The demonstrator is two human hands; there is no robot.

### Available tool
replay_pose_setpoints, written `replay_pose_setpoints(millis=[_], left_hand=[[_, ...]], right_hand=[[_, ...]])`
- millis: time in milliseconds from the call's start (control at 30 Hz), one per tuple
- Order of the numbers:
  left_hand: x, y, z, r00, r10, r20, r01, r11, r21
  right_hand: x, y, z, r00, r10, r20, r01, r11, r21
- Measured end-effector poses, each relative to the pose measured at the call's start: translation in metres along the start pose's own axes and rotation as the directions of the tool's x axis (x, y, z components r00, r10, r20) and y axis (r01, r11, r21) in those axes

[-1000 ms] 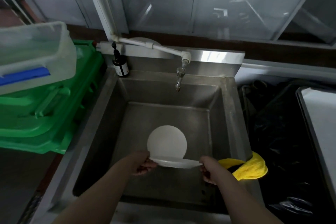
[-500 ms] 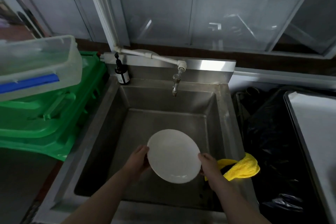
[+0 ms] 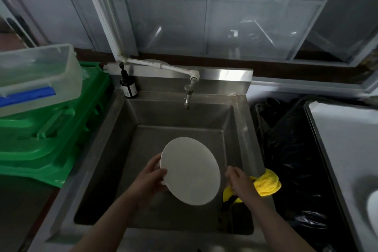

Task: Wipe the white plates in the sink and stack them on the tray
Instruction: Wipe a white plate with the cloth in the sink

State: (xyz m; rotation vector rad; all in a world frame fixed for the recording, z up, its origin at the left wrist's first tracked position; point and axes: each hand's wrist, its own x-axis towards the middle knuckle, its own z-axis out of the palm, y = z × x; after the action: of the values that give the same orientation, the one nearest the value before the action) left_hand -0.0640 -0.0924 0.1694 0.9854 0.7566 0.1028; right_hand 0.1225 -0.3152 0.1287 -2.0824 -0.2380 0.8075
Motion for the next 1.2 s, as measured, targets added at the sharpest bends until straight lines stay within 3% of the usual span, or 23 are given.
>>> replay_pose_setpoints(millis=[100,167,233,300,367,400,500,667,867,1200], left_hand=[[-0.002,0.001,0.002,0.997,0.06,-0.053,-0.055,0.994,0.09],[-0.003,0.003,0.001,0.991,0.094,-0.09,-0.081,0.986,0.147],[-0.002,0.004,-0.001,0.984,0.121,-0.129,-0.091,0.972,0.215],[-0.001,0.005,-0.003,0.975,0.142,-0.169,-0.091,0.955,0.281],[0.002,0.006,-0.004,0.965,0.149,-0.215,-0.069,0.938,0.339],[0.004,0.006,-0.004,0.959,0.149,-0.242,-0.054,0.931,0.362],[0.009,0.004,-0.007,0.937,0.15,-0.316,-0.011,0.916,0.402],[0.014,0.002,-0.012,0.911,0.173,-0.375,-0.008,0.915,0.404],[0.018,0.0,-0.013,0.902,0.168,-0.398,0.002,0.92,0.391],[0.022,-0.002,-0.01,0.894,0.153,-0.42,0.0,0.94,0.342]], right_hand=[[0.003,0.017,-0.011,0.983,-0.184,0.004,0.173,0.917,-0.359],[0.01,0.031,-0.014,0.924,-0.375,0.073,0.336,0.708,-0.622],[0.015,0.045,-0.014,0.857,-0.488,0.166,0.423,0.482,-0.768],[0.018,0.052,-0.011,0.848,-0.458,0.267,0.438,0.319,-0.841],[0.021,0.051,-0.005,0.863,-0.412,0.291,0.413,0.246,-0.877],[0.022,0.048,-0.001,0.883,-0.361,0.3,0.396,0.228,-0.89],[0.016,0.031,0.006,0.947,-0.125,0.296,0.303,0.041,-0.952],[0.02,0.024,0.012,0.962,-0.033,0.271,0.266,-0.121,-0.956],[0.018,0.028,0.014,0.952,-0.023,0.306,0.293,-0.225,-0.929],[0.027,0.043,0.012,0.93,-0.008,0.367,0.35,-0.277,-0.895]])
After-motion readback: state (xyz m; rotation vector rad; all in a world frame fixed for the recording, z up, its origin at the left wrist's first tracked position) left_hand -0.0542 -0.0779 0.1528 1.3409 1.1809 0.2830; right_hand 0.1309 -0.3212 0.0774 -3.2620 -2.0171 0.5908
